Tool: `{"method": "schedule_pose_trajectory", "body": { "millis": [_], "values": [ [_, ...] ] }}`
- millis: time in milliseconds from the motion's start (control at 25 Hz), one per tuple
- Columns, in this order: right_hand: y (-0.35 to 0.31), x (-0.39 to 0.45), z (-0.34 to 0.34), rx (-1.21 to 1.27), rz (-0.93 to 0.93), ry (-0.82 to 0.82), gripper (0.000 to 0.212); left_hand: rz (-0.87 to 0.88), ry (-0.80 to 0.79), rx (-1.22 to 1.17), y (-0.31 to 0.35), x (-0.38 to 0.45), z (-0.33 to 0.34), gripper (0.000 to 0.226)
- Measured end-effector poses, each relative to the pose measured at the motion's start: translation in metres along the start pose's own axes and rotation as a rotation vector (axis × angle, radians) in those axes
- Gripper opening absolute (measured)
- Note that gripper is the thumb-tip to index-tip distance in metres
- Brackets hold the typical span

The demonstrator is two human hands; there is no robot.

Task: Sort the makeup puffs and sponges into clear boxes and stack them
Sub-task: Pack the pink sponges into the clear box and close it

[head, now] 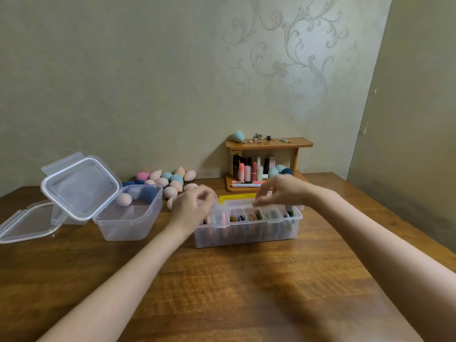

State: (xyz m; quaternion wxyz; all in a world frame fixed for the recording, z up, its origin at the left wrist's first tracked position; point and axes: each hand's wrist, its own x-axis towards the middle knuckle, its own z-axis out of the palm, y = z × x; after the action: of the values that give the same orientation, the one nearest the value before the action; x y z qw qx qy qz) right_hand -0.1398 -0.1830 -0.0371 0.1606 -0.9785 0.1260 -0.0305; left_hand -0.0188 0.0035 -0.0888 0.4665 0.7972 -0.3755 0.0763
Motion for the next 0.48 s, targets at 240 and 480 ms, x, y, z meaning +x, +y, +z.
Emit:
{"method": "schedule_pose_trajectory", "body": {
  "millis": [240, 480],
  "values": [
    [-0.012, -0.030, 0.032, -0.314, 0.021, 0.086, 0.042, 0.261, -0.223, 0.523, 0.003, -0.034, 0.001, 0.042],
    [-0.054, -0.019, 0.053, -0.649, 0.055, 0.108, 0.040, 0.297, -0.282, 0.732, 0.013, -0.036, 0.002, 0.047]
  ]
}}
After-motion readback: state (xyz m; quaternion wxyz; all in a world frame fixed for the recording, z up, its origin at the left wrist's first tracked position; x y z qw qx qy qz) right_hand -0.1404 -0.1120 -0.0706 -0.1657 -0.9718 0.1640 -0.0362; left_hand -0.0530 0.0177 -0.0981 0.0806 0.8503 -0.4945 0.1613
